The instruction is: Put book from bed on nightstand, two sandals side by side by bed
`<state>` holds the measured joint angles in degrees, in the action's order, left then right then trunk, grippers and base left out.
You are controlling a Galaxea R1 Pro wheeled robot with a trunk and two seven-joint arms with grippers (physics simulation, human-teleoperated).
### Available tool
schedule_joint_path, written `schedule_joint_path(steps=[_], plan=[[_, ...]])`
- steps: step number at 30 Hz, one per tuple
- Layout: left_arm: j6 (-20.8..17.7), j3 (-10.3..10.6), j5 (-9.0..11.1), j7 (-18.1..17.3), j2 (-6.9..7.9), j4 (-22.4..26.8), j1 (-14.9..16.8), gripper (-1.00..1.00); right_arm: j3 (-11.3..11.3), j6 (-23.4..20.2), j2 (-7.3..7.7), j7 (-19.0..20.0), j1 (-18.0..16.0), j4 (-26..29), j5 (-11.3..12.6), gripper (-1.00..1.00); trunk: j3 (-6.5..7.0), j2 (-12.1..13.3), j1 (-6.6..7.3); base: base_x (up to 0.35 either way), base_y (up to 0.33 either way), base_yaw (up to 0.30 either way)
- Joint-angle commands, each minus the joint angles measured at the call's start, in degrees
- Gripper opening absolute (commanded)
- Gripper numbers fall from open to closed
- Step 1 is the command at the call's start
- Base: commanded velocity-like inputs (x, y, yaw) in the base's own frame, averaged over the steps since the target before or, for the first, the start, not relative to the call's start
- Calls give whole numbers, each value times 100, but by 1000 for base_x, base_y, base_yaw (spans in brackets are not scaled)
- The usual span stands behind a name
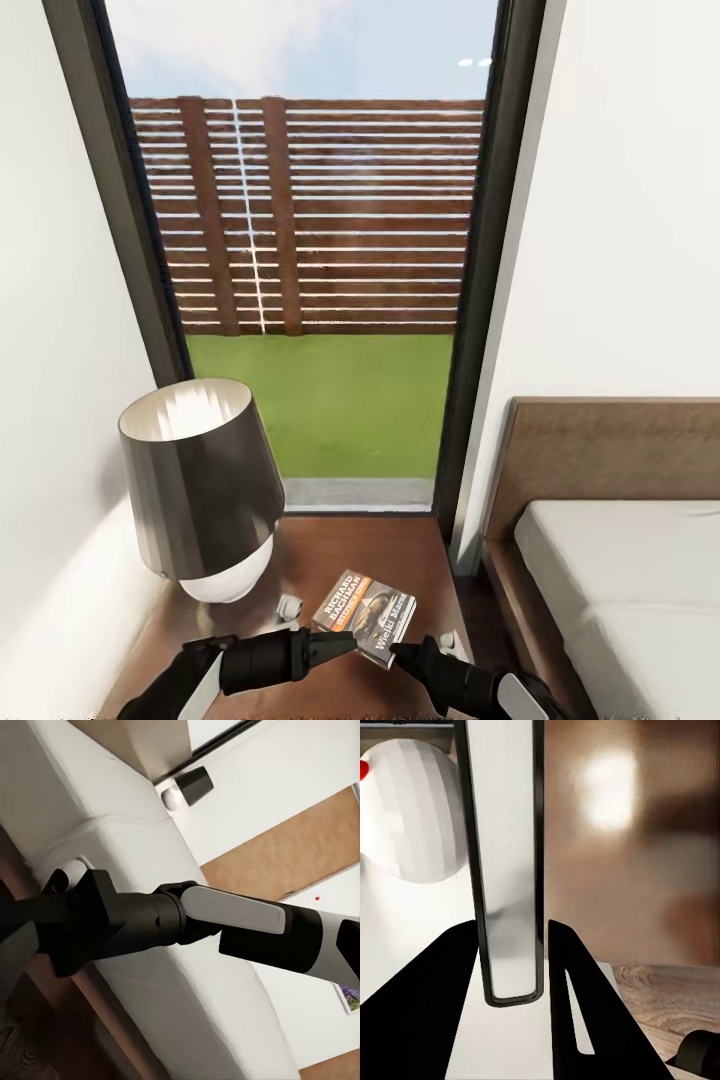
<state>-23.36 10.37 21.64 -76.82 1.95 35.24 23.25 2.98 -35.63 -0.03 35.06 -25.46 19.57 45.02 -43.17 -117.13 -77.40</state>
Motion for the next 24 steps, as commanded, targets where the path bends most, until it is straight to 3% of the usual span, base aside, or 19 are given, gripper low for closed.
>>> schedule_joint_path(steps=[1, 24], plan=[[-60, 35, 51, -1, 8, 1, 4, 100, 27, -23, 3, -8, -3, 3, 54, -100, -24, -44, -22, 0, 0, 0], [-57, 33, 51, 1, -17, -2, 4, 100, 27, -23, 3, -8, -3, 3, 58, -100, -437, -967, -527, 0, 0, 0]])
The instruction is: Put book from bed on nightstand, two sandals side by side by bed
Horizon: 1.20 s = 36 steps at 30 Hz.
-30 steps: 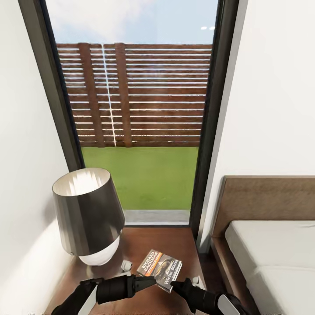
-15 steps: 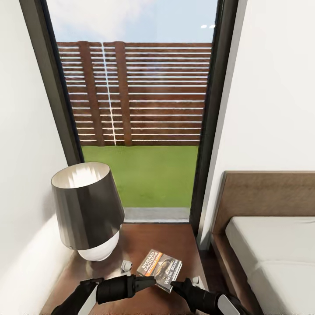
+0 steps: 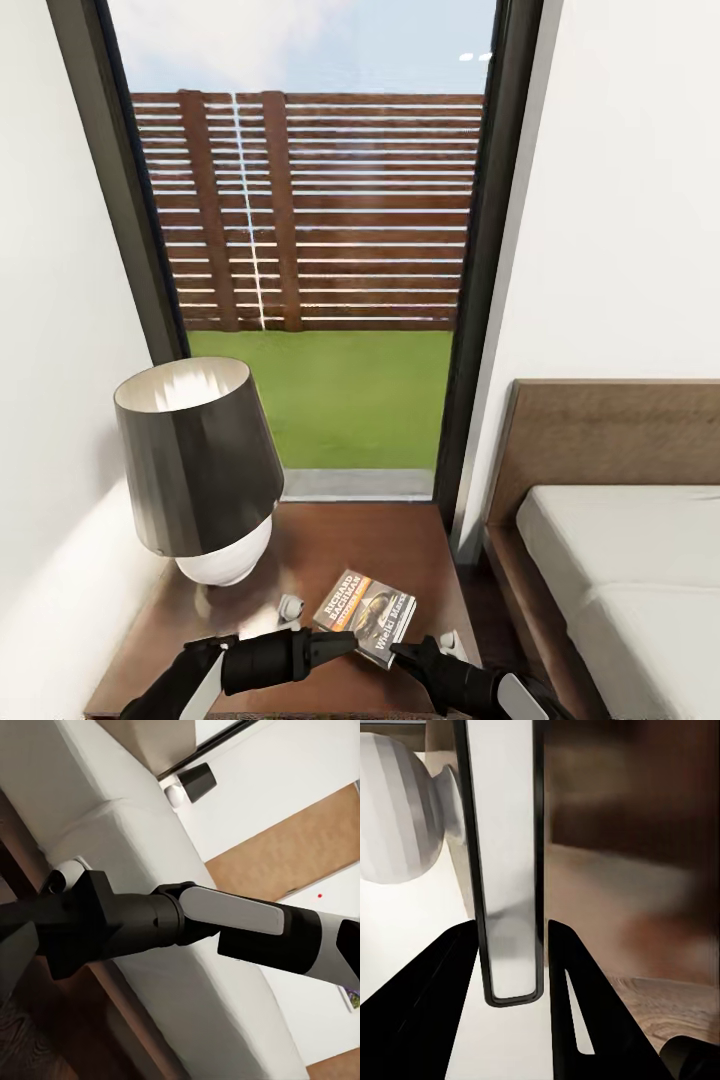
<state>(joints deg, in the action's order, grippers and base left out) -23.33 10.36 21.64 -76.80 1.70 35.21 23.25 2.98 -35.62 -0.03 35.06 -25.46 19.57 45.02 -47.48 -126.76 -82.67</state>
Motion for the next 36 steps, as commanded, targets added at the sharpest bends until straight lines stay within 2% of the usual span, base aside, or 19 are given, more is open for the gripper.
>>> schedule_joint_path(steps=[1, 4, 15, 36], plan=[[-61, 35, 51, -2, 7, 0, 4, 100, 27, -24, 3, -8, -3, 3, 57, -100, -24, -44, -22, 0, 0, 0], [-62, 32, 51, -2, 6, 0, 4, 100, 27, -24, 3, -8, -3, 3, 57, -100, -78, -164, -87, 0, 0, 0], [-58, 26, 51, -2, 6, -4, 4, 100, 27, -24, 3, -8, -3, 3, 57, -100, -78, -164, -87, 4, 0, 0], [-57, 28, 51, -2, 6, -4, 4, 100, 27, -24, 3, -8, -3, 3, 56, -100, -78, -164, -87, 112, 15, 0]])
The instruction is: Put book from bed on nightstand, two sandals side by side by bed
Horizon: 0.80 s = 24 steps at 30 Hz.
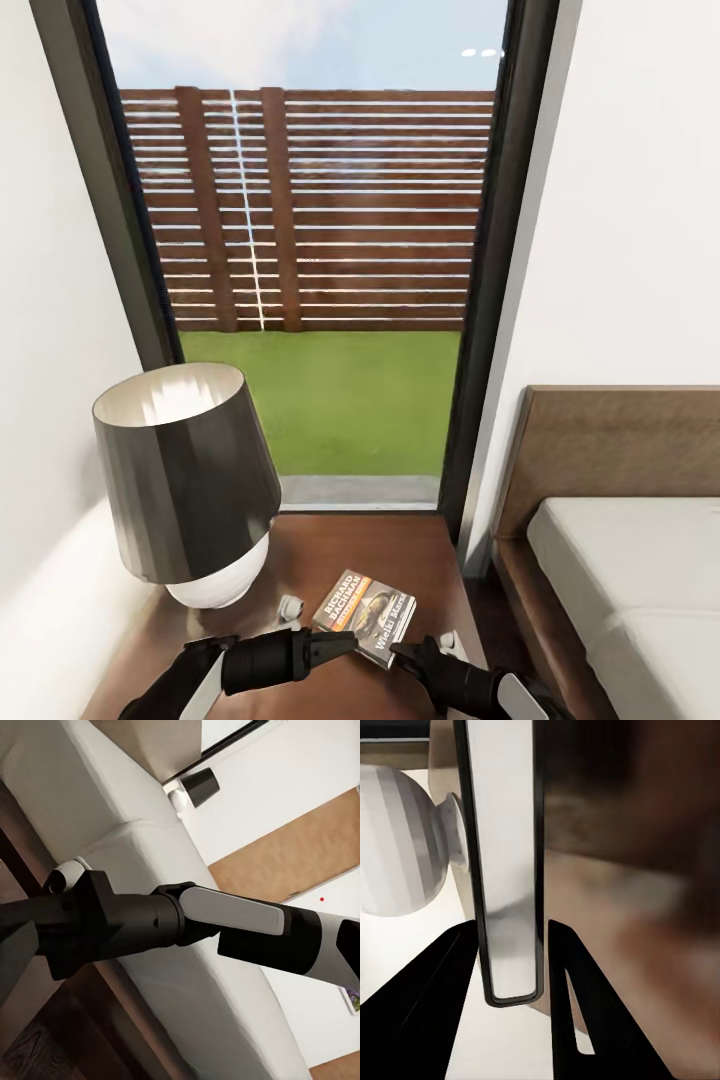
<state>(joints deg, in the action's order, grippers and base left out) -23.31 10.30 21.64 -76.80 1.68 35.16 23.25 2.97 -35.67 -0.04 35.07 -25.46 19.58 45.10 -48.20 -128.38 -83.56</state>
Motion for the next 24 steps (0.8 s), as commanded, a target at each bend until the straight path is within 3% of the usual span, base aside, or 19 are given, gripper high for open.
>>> schedule_joint_path(steps=[1, 4, 10, 24], plan=[[-60, 34, 50, -2, 8, 2, 4, 100, 28, -19, 4, -9, -3, 2, 49, -100, -6, -2, 1, 3, 1, 0], [-60, 32, 50, -2, 8, 0, 4, 100, 28, -19, 4, -9, -3, 2, 48, -100, -6, -2, 1, 1, 0, 0], [-60, 33, 50, -3, 8, 1, 4, 100, 28, -19, 4, -9, -3, 2, 47, -100, -113, -243, -131, 0, 0, 0], [-60, 34, 50, -2, 8, 0, 4, 100, 28, -17, 4, -9, -3, 2, 51, -100, -113, -243, -131, 0, 0, 0]])
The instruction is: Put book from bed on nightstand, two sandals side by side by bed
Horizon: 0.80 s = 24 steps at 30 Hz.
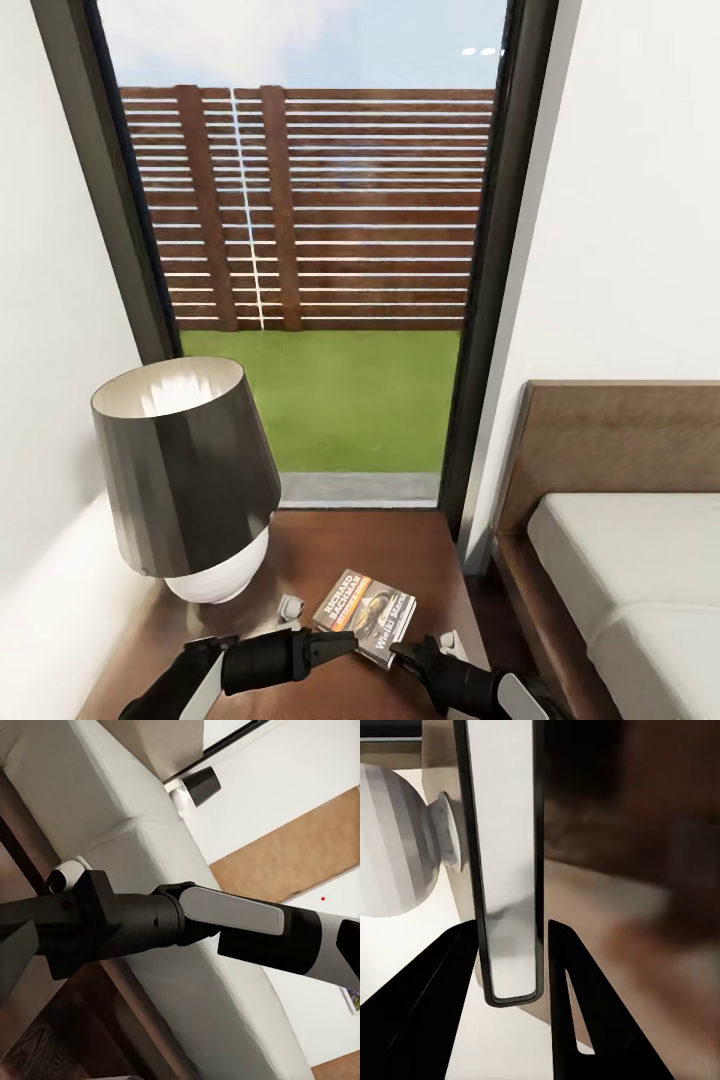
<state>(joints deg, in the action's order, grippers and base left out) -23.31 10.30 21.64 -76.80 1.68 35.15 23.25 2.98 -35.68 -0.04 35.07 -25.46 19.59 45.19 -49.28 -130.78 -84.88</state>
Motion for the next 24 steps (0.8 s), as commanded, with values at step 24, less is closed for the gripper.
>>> schedule_joint_path(steps=[24], plan=[[-60, 34, 50, -2, 8, 1, 4, 100, 27, -13, 4, -9, -3, 1, 39, -100, -6, -2, 1, 0, 0, 0]])
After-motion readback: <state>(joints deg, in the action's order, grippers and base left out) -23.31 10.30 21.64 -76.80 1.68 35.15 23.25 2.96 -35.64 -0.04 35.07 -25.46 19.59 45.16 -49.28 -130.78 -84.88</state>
